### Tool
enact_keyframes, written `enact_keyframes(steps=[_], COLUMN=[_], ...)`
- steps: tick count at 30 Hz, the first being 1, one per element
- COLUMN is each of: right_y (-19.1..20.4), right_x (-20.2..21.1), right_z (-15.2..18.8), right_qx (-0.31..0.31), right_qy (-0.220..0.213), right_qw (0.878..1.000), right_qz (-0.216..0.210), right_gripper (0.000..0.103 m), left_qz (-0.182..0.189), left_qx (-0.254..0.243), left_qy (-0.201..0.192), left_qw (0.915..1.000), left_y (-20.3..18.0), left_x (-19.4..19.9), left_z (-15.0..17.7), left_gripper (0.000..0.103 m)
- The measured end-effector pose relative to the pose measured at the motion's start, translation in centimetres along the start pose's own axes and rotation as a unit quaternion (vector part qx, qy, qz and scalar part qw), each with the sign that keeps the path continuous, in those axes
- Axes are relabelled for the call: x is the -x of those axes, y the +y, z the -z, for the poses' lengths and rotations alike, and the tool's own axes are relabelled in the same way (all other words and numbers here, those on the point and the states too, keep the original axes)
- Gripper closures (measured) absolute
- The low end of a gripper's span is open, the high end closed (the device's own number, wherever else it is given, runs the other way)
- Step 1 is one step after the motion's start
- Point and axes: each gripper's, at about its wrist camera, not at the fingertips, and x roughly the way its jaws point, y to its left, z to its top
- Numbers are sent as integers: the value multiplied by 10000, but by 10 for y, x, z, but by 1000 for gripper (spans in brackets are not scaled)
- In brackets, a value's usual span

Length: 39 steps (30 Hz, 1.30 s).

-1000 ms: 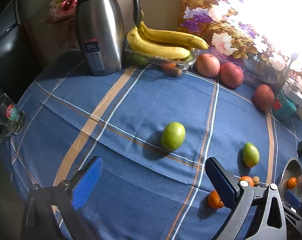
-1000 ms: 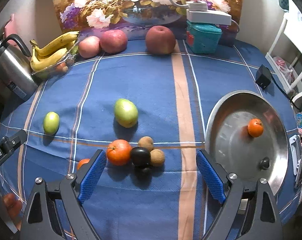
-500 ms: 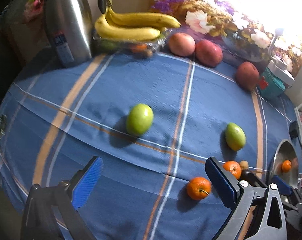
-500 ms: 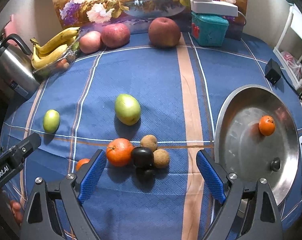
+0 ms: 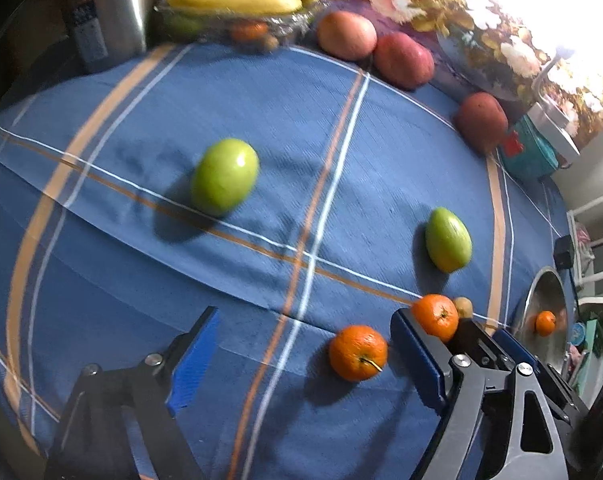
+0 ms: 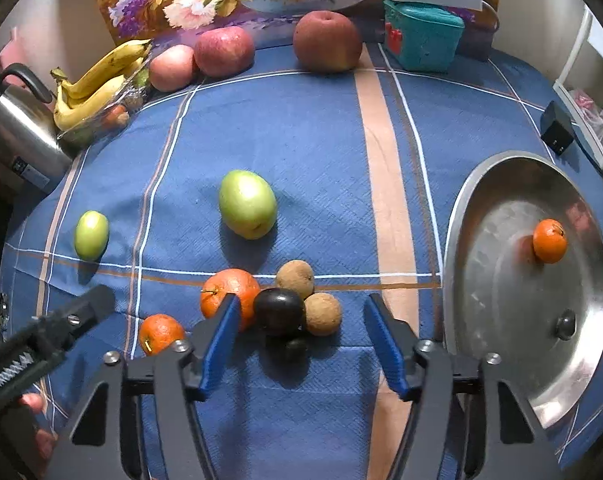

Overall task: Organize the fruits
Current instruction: 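Move both open grippers back toward the remaining fruit cluster, then close the right gripper on a dark plum while the left gripper grasps an orange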

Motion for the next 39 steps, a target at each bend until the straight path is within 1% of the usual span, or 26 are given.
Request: enact_keyframes(steps=[2, 7, 13, 15, 16, 17, 19, 21, 34, 39], right_y=[3, 8, 11, 10, 10, 10, 10, 10, 7, 7], right_x=[0, -1, -1, -2, -2, -2, -2, -2, -1, 0], right_z=[0, 0, 0, -1, -1, -1, -1, -1, 0, 1], right_qx=[61, 152, 173, 179, 180, 177, 190, 195, 169, 173], right_qy=[-3, 6, 27, 29, 30, 34, 37, 38, 42, 49], right_qw=[10000, 9999, 9997, 9997, 9997, 9997, 9997, 9996, 9995, 9993], right_qz=[-2, -69, -152, -153, -161, -170, -177, -197, -272, -321], right_gripper=[48, 57, 67, 68, 70, 71, 72, 73, 73, 75], left_qz=[19, 106, 261, 293, 333, 353, 425, 494, 409, 368], left_qx=[-14, 60, 68, 62, 75, 81, 96, 99, 21, 8], left_qy=[58, 220, 385, 439, 479, 502, 541, 548, 464, 400], left_qw=[10000, 9997, 9989, 9986, 9983, 9981, 9976, 9972, 9981, 9985], left_y=[-2, -5, -13, -16, -17, -18, -19, -21, -24, -26], left_x=[-3, -11, -21, -24, -26, -26, -28, -28, -28, -26], left_z=[1, 3, 4, 4, 4, 5, 6, 7, 8, 8], left_gripper=[18, 20, 32, 42, 45, 51, 56, 64, 65, 66])
